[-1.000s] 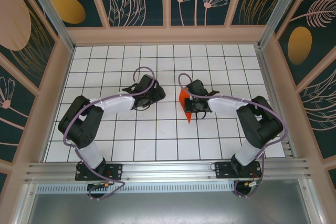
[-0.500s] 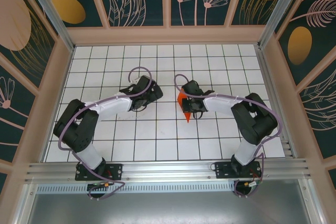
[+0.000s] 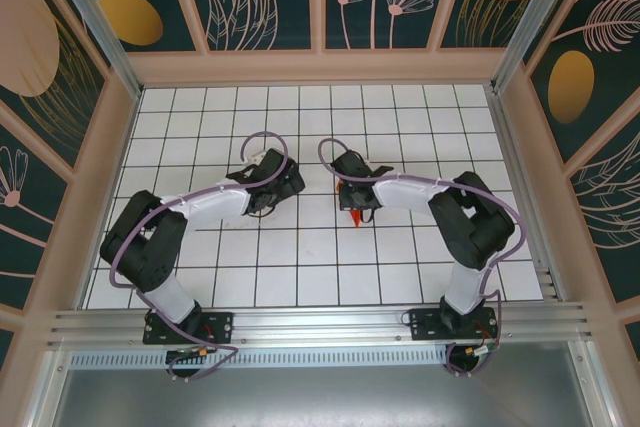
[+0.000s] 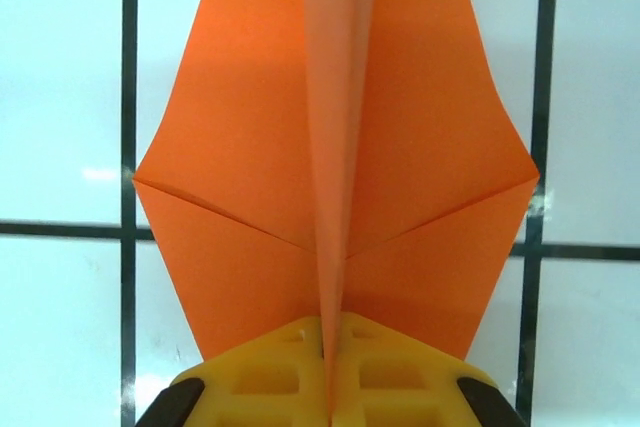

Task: Fold a paper plane with a square sheet of paper (pick it up from the middle)
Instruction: Move the paper plane to the center of the table.

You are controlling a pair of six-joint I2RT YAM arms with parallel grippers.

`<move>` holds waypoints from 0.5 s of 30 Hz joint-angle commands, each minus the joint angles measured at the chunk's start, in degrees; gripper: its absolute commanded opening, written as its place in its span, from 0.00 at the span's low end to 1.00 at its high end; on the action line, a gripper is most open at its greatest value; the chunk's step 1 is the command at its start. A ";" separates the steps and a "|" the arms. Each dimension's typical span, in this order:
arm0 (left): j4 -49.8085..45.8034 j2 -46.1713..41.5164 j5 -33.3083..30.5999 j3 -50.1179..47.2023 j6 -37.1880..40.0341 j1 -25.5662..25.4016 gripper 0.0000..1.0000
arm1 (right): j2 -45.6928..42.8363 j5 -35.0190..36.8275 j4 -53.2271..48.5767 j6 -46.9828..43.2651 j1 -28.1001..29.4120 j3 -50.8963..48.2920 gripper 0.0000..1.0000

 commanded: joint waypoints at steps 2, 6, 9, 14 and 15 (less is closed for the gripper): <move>-1.87 -2.04 -1.73 -0.91 -0.12 0.26 0.99 | 2.38 3.13 -3.24 -2.66 -0.86 7.32 0.07; -1.71 -2.41 -1.47 -1.53 0.14 0.52 0.99 | 5.97 2.45 -2.55 -5.09 -2.45 12.52 0.07; -1.45 -2.43 -1.22 -1.87 0.23 0.52 0.99 | 8.70 1.63 -1.08 -7.09 -3.85 15.94 0.07; -0.91 -1.92 -0.59 -1.81 0.24 0.56 0.99 | 13.47 -0.38 -0.28 -9.59 -5.58 21.58 0.08; -0.91 -1.88 -0.50 -1.78 0.31 0.61 0.98 | 14.29 -0.59 -0.51 -9.75 -5.75 22.41 0.08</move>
